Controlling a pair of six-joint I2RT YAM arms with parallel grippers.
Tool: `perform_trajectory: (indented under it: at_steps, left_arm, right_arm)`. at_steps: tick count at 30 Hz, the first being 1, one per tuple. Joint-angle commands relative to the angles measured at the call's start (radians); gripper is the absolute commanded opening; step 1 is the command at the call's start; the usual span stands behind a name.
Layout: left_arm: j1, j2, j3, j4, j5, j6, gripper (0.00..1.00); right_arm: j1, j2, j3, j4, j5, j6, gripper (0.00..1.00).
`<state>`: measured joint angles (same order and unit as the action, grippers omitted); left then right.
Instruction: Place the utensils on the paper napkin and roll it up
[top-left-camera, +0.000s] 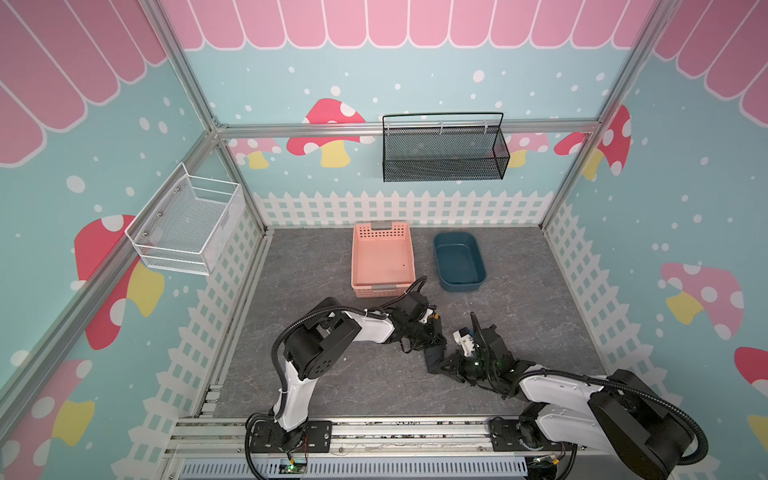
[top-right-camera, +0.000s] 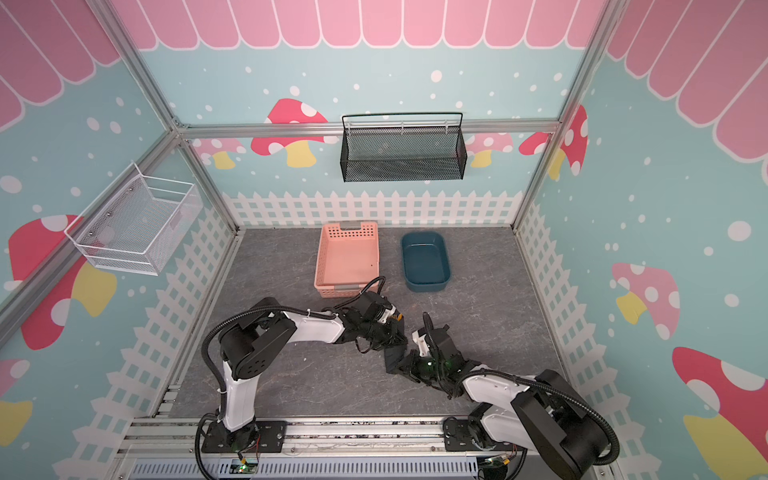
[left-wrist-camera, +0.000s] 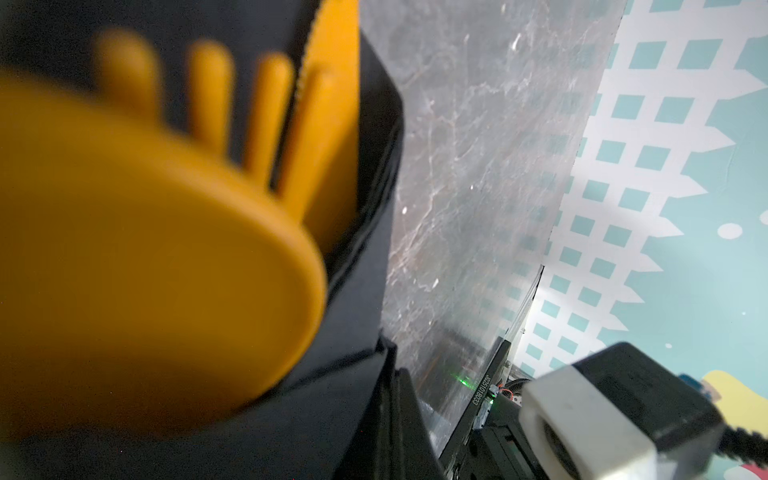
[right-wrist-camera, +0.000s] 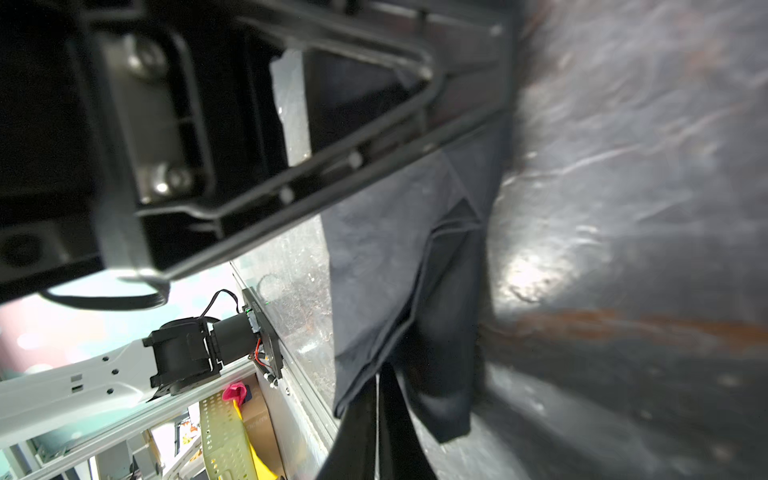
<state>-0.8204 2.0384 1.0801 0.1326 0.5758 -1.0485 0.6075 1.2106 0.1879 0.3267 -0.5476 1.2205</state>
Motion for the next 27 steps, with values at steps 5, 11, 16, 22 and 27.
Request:
perform_trajectory:
  at_steps: [5,11,16,22,27]
  left_arm:
    - [0.003,-0.003,0.000,-0.008,-0.025,-0.023,0.00]
    - [0.001,-0.026,0.016,-0.030,-0.030,-0.013,0.00]
    - [-0.003,-0.056,0.049,-0.065,-0.036,-0.005,0.00]
    - [-0.011,-0.056,0.096,-0.088,-0.033,-0.006,0.00]
    - [-0.015,-0.032,0.132,-0.098,-0.025,-0.005,0.00]
  right_arm:
    - [-0.003,0.062,0.018,-0.019,0.011,-0.013,0.08]
    - [-0.004,0.104,0.021,-0.077,0.015,-0.050,0.07]
    - [-0.005,0.118,0.026,-0.118,0.024,-0.077,0.07]
    - [-0.004,0.118,0.027,-0.130,0.025,-0.086,0.06]
    - [-0.003,0.122,0.026,-0.133,0.025,-0.086,0.06]
